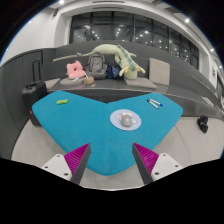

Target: Arrange mouse

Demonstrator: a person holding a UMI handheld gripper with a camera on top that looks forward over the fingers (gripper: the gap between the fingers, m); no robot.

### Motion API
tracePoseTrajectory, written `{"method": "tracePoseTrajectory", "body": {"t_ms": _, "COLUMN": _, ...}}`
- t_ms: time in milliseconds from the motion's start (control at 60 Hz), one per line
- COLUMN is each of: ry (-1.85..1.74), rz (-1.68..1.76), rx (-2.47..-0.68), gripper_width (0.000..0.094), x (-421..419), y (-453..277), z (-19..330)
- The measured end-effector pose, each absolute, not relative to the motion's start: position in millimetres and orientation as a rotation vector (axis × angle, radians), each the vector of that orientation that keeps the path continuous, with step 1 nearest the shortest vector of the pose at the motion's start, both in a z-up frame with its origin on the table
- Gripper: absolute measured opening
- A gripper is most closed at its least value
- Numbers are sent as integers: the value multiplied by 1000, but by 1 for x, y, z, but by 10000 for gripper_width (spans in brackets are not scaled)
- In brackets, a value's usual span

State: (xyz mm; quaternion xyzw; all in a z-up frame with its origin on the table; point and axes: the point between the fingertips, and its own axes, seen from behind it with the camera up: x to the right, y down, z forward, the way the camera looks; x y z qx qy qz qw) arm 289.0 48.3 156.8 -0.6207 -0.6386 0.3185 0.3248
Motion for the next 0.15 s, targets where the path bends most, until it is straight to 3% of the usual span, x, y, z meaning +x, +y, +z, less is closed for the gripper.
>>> {"method": "tracePoseTrajectory", "body": {"t_ms": 150, "ry": -1654, "rz": 809, "rx": -1596, "gripper_width": 858, "x": 280, "y": 51, "z": 155}}
